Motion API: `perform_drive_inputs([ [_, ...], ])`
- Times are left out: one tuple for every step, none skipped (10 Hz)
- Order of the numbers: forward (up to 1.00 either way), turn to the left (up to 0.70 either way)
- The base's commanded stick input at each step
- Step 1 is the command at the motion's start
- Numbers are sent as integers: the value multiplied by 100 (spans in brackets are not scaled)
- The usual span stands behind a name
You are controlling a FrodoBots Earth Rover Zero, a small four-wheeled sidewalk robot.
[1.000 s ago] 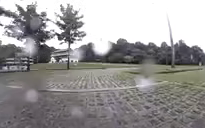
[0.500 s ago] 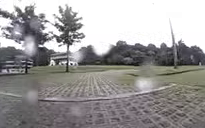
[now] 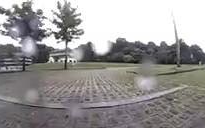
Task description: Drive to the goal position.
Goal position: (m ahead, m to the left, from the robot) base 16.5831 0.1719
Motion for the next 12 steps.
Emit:
perform_drive_inputs([
  [85, 0],
  [85, 0],
  [85, 0],
  [85, 0],
  [85, 0],
  [85, 0],
  [85, 0],
  [85, 0],
  [85, 0],
  [85, 0],
  [85, 0],
  [85, 0],
])
